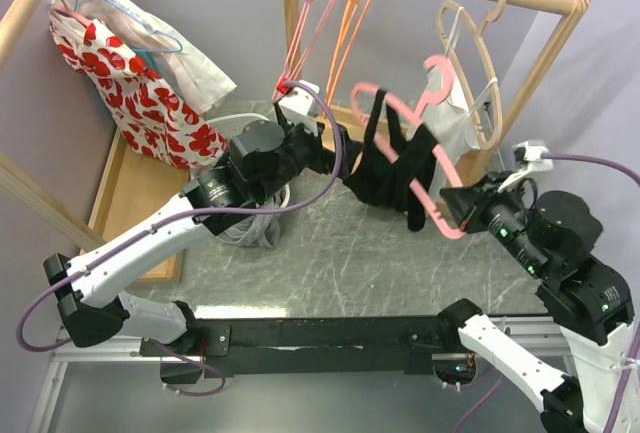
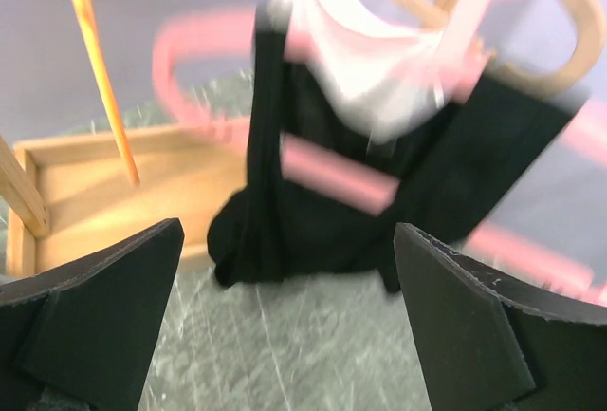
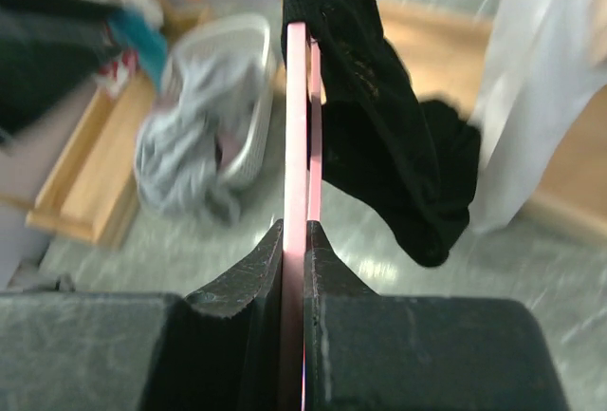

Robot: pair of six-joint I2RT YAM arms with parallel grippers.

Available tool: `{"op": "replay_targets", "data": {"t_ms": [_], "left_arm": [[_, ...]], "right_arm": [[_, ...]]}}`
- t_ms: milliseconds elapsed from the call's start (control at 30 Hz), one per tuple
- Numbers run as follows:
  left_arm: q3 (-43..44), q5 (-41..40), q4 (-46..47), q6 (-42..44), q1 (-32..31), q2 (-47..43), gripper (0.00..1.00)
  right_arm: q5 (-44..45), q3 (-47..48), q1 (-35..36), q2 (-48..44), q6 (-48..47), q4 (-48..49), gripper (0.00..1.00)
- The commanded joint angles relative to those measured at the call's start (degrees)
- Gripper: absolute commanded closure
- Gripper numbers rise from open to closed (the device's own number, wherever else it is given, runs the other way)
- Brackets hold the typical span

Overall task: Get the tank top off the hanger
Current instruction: Pick up the hanger from the clothesline, then remove the tank top from the hanger.

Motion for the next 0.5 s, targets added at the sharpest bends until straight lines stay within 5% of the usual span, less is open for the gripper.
{"op": "replay_targets", "data": {"t_ms": [0, 467], "left_arm": [[4.1, -3.1, 2.3, 1.0, -0.3, 0.1, 0.01], [3.2, 2.9, 0.1, -4.5, -0.2, 7.2, 0.01]], "right_arm": [[-7.6, -2.2, 0.3, -2.3, 2.2, -2.0, 1.00], [-9.9, -2.8, 0.4, -7.7, 0.6, -4.5, 1.00]]}}
